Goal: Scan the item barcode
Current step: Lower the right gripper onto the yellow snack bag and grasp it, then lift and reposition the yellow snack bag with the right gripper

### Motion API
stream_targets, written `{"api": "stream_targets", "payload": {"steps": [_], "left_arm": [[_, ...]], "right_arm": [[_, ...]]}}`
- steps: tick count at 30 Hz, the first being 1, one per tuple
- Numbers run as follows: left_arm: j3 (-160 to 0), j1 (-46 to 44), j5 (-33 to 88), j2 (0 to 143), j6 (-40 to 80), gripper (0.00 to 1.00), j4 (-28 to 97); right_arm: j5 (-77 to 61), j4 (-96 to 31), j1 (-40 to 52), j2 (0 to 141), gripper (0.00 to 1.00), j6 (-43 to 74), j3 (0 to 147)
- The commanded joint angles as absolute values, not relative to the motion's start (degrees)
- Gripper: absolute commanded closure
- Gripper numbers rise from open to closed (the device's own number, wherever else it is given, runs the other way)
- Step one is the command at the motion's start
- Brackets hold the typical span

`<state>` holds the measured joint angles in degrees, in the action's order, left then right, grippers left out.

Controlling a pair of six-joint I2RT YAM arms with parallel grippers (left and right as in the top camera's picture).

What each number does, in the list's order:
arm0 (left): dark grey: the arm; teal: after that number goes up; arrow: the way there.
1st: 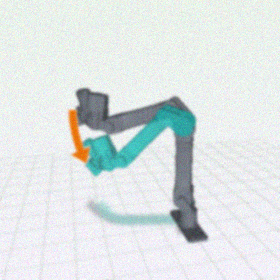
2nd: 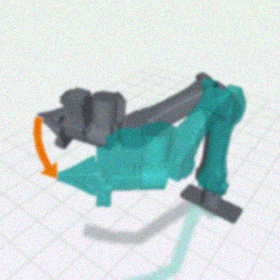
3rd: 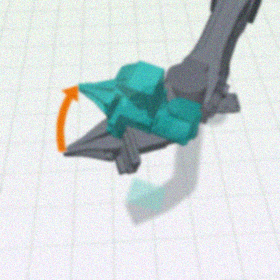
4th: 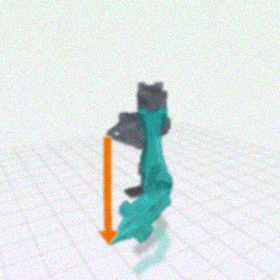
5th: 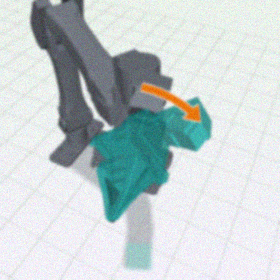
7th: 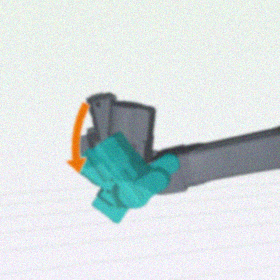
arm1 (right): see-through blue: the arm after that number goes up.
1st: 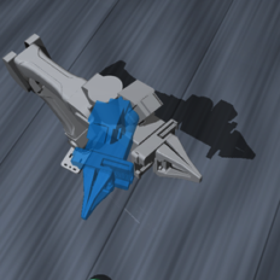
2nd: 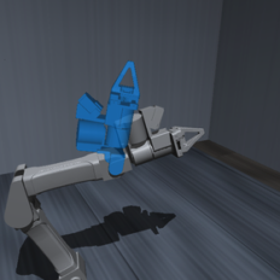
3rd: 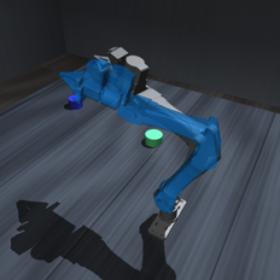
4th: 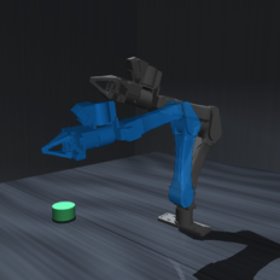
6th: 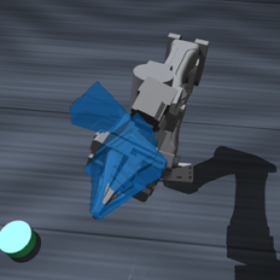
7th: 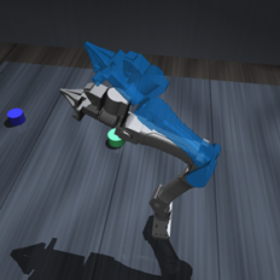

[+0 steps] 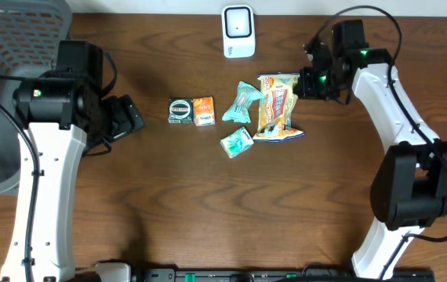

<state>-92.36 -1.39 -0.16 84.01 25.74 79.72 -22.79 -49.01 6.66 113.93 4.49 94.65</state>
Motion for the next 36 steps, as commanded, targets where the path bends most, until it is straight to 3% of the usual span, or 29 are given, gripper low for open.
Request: {"api": "stream_targets", "payload": {"steps": [1,11,21,28,33,36], "left_arm": [[-92.4,-1.3,-0.5,84.3,26.3,0.02,80.1],[-92.4,-1.3,-0.5,84.3,26.3,0.02,80.1],[-92.4,-1.3,-0.5,84.3,26.3,0.02,80.1],[-92.4,-1.3,-0.5,84.3,26.3,0.03,80.1],[-92.4,-1.3,-0.5,84.3,26.3,0.02,80.1],[-92.4,-1.3,-0.5,84.3,26.3,0.02,80.1]], "right_arm": [[-17.6,-48.4,9.3,113.2,0.99,5.4,96.2],[-0.2,-52.9,16.0,118.6,0.98,10.9,94.5],[-0.3,-56.4,15.7,123.6,0.99,10.7,94.2],[-0.1,-67.3,15.7,118.7,0.99,10.7,103.4],[-0.9,-73.1,15.8,114.2,0.96,10.7,107.9],[-1.3,-74.9,16.3,112.7,0.89,10.7,107.9]]}}
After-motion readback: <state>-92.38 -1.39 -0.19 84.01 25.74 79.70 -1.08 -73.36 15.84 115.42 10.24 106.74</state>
